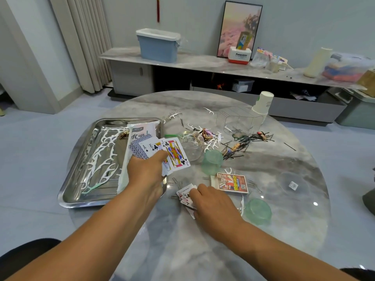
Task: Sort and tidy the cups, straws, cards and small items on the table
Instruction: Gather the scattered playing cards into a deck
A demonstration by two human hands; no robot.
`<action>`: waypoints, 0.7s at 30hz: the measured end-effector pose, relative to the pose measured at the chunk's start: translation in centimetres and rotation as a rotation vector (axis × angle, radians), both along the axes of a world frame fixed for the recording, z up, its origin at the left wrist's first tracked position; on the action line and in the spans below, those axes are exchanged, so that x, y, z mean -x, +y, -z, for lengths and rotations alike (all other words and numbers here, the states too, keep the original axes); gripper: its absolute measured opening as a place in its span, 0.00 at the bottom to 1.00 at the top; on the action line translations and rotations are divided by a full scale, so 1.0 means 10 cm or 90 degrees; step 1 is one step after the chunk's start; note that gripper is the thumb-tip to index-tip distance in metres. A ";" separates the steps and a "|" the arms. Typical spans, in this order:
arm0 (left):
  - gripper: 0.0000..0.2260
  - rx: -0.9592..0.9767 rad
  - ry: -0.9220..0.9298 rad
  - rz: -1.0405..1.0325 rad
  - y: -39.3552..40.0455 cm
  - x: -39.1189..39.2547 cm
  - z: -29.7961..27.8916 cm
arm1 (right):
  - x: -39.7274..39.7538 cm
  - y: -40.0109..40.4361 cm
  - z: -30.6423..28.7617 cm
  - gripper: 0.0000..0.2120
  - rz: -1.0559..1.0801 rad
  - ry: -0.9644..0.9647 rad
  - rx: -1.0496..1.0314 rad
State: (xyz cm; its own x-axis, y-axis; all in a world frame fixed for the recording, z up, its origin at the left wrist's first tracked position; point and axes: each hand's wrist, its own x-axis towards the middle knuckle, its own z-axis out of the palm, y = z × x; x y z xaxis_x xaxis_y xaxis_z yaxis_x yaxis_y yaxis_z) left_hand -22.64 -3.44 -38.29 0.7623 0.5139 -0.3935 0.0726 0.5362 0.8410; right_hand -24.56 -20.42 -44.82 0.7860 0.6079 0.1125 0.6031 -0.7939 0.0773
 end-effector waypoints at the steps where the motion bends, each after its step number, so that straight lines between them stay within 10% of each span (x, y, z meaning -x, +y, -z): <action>1: 0.10 0.007 0.004 0.008 -0.01 0.00 0.00 | -0.02 0.00 -0.01 0.15 0.024 0.069 -0.005; 4: 0.09 0.012 0.018 0.037 0.00 -0.01 0.01 | -0.07 -0.02 -0.10 0.27 0.068 0.170 -0.010; 8: 0.12 -0.011 0.039 0.091 -0.01 0.01 0.06 | -0.16 -0.05 -0.25 0.16 0.127 0.283 -0.127; 14: 0.15 -0.012 0.054 0.193 -0.14 0.08 0.06 | -0.34 -0.10 -0.49 0.17 0.349 0.582 -0.830; 21: 0.08 0.091 0.032 0.252 -0.26 0.10 0.02 | -0.34 -0.09 -0.50 0.08 0.355 0.677 -0.915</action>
